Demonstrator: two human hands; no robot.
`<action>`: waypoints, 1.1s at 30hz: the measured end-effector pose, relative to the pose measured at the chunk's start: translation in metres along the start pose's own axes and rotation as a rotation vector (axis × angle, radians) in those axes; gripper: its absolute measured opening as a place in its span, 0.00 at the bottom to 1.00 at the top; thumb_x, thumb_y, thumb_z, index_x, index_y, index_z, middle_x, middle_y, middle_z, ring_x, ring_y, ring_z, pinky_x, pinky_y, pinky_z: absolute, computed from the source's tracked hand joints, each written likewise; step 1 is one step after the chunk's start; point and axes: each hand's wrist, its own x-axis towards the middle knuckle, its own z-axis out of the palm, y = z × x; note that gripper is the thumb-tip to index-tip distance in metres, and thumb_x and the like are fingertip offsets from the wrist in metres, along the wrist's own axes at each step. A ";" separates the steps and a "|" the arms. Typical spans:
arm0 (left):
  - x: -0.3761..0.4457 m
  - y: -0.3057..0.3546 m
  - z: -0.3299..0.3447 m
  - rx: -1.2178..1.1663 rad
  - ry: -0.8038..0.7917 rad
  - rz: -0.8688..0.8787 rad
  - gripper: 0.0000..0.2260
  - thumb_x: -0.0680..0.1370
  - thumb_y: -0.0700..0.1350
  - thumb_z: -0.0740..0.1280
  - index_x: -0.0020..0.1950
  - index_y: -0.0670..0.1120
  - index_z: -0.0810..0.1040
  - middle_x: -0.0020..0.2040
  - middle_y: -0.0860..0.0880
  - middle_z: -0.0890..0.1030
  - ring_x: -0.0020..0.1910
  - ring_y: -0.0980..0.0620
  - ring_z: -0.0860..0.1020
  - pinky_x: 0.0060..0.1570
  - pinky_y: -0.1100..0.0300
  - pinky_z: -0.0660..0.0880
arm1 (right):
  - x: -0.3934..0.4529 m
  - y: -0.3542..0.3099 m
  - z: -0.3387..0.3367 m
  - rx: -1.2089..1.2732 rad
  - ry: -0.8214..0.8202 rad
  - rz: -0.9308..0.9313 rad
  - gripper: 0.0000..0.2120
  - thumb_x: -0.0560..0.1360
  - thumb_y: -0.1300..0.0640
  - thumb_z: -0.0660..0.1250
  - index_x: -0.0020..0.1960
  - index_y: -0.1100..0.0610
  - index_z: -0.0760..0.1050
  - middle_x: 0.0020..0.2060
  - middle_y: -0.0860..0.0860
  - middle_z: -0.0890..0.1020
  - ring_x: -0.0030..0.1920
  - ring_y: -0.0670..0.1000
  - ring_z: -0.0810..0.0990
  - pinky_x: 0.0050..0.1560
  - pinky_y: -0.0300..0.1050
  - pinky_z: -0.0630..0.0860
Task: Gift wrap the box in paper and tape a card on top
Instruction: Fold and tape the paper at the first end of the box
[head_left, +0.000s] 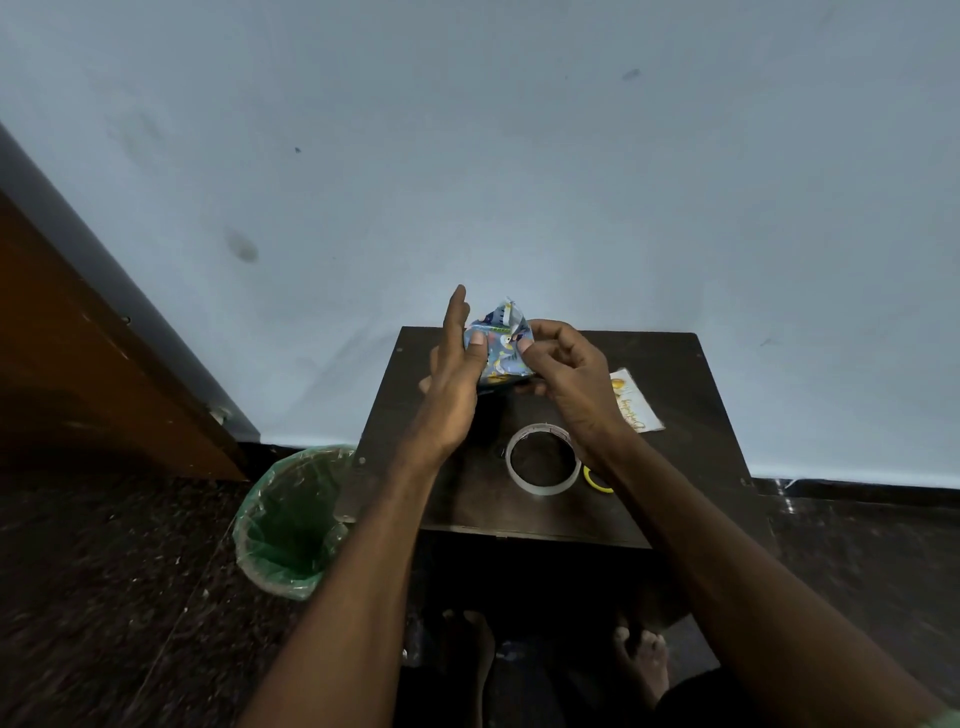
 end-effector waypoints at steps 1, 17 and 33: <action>0.000 0.000 0.000 -0.006 -0.001 -0.010 0.25 0.78 0.73 0.58 0.75 0.81 0.57 0.75 0.71 0.67 0.81 0.56 0.62 0.81 0.36 0.56 | -0.001 -0.001 0.000 -0.012 0.003 -0.005 0.12 0.81 0.59 0.71 0.64 0.59 0.80 0.46 0.53 0.87 0.49 0.53 0.87 0.46 0.49 0.84; -0.011 0.002 -0.001 0.155 -0.090 -0.006 0.26 0.83 0.67 0.45 0.82 0.70 0.57 0.74 0.67 0.67 0.77 0.63 0.60 0.70 0.53 0.43 | -0.003 -0.016 -0.001 -0.190 -0.047 -0.010 0.16 0.77 0.44 0.73 0.58 0.54 0.82 0.51 0.52 0.88 0.53 0.52 0.87 0.61 0.61 0.82; -0.010 0.000 0.002 0.271 0.012 0.051 0.21 0.87 0.60 0.50 0.80 0.63 0.64 0.68 0.59 0.75 0.71 0.57 0.68 0.68 0.58 0.50 | 0.001 -0.029 0.002 -0.339 0.012 0.040 0.12 0.74 0.52 0.61 0.38 0.56 0.79 0.34 0.51 0.81 0.38 0.48 0.77 0.42 0.57 0.76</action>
